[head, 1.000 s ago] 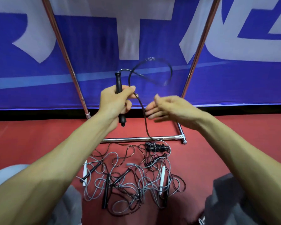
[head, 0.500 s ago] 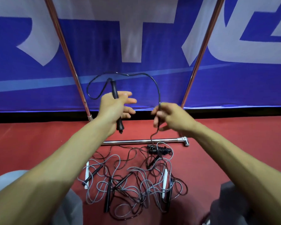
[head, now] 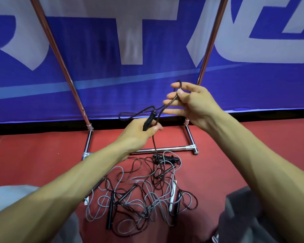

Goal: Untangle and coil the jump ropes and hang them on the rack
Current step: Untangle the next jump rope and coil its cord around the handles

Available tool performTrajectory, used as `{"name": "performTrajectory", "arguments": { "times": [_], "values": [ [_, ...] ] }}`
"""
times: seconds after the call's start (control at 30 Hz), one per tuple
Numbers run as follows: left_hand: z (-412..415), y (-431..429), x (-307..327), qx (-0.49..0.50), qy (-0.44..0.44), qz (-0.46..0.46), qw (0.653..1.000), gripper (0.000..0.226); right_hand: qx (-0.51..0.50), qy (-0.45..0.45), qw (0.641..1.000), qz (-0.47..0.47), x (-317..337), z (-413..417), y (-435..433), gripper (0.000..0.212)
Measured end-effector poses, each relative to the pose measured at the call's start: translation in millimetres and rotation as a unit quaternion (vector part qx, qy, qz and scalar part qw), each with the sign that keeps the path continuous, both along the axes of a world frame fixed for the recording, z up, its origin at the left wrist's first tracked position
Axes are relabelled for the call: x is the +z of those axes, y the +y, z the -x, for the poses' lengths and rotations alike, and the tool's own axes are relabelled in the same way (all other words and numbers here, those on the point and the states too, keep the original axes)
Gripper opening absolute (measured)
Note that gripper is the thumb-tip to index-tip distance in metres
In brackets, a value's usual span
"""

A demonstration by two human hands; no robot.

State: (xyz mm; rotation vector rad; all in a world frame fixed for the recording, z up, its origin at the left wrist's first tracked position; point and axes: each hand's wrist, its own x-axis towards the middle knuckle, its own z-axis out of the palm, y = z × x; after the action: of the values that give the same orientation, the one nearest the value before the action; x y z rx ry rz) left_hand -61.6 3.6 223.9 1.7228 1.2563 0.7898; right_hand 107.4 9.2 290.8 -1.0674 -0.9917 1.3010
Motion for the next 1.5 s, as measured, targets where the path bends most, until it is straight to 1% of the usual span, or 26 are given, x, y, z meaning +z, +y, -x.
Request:
{"name": "performTrajectory", "arguments": {
  "times": [0.07,0.13,0.2,0.27,0.3,0.33,0.4,0.43,0.47,0.5,0.57,0.67,0.73,0.77,0.83,0.9,1.0,1.03,1.1,1.17,1.2,1.23,1.3,1.37,1.43,1.5],
  "values": [
    [0,0,-1,0.021,0.007,-0.024,0.999,0.020,0.010,0.016,1.000,0.007,-1,0,0,0.020],
    [1,2,2,0.057,-0.032,-0.037,0.997,0.020,0.015,0.004,1.000,0.018,-3,0,1,0.021],
    [3,4,9,0.094,-0.106,-0.032,0.989,0.020,0.030,-0.044,0.998,0.037,-7,1,2,0.022],
    [7,6,19,0.123,-0.180,-0.018,0.976,0.015,0.066,-0.145,0.986,0.058,-16,5,1,0.031],
    [9,6,24,0.129,-0.209,-0.010,0.969,0.013,0.090,-0.229,0.968,0.050,-22,8,0,0.032],
    [12,7,29,0.133,-0.236,-0.001,0.963,0.013,0.122,-0.331,0.935,0.030,-29,10,-1,0.030],
    [18,8,37,0.133,-0.286,0.019,0.949,0.012,0.212,-0.504,0.837,0.005,-41,15,-3,0.031],
    [22,8,40,0.134,-0.310,0.029,0.941,0.012,0.257,-0.549,0.795,0.012,-48,18,-3,0.034],
    [24,9,42,0.134,-0.329,0.038,0.934,0.012,0.289,-0.570,0.769,0.021,-54,21,-4,0.035],
    [25,8,44,0.137,-0.344,0.047,0.928,0.012,0.302,-0.584,0.753,0.020,-61,23,-5,0.033],
    [27,8,45,0.144,-0.366,0.062,0.917,0.012,0.277,-0.611,0.742,-0.009,-71,29,-6,0.023],
    [31,7,48,0.149,-0.397,0.073,0.903,0.012,0.207,-0.627,0.750,-0.037,-79,32,-2,0.015],
    [34,8,49,0.151,-0.407,0.070,0.898,0.014,0.182,-0.600,0.778,-0.030,-78,30,1,0.014],
    [36,8,49,0.157,-0.408,0.067,0.897,0.017,0.177,-0.570,0.803,-0.019,-76,28,1,0.013],
    [36,10,48,0.175,-0.392,0.061,0.901,0.026,0.169,-0.477,0.863,0.004,-70,27,0,0.013],
    [35,11,45,0.187,-0.370,0.065,0.908,0.037,0.153,-0.378,0.913,0.018,-61,25,-3,0.020],
    [31,11,37,0.187,-0.370,0.090,0.906,0.047,0.108,-0.267,0.958,0.000,-43,19,-5,0.025],
    [29,10,34,0.184,-0.355,0.100,0.911,0.046,0.087,-0.221,0.971,-0.001,-36,17,-5,0.026],
    [23,7,26,0.158,-0.299,0.112,0.934,0.037,0.055,-0.092,0.994,0.018,-23,12,-4,0.026],
    [14,0,18,0.101,-0.242,0.124,0.957,0.029,0.037,0.028,0.998,0.038,-13,6,-2,0.026],
    [11,-3,14,0.067,-0.216,0.123,0.966,0.028,0.031,0.065,0.996,0.043,-9,4,-2,0.025],
    [9,-5,12,0.037,-0.186,0.111,0.976,0.027,0.026,0.088,0.995,0.048,-6,2,-2,0.024],
    [5,-8,11,-0.003,-0.100,0.044,0.994,0.019,0.012,0.114,0.991,0.063,-3,-4,-2,0.023],
    [5,-8,11,-0.006,-0.027,-0.016,1.000,0.013,0.000,0.129,0.988,0.082,-4,-7,-2,0.021],
    [5,-8,9,0.013,-0.017,-0.039,0.999,0.017,-0.008,0.133,0.987,0.094,-6,-7,-3,0.019],
    [4,-7,8,0.034,-0.035,-0.048,0.998,0.021,-0.003,0.150,0.983,0.105,-8,-6,-4,0.020]
  ]
}}
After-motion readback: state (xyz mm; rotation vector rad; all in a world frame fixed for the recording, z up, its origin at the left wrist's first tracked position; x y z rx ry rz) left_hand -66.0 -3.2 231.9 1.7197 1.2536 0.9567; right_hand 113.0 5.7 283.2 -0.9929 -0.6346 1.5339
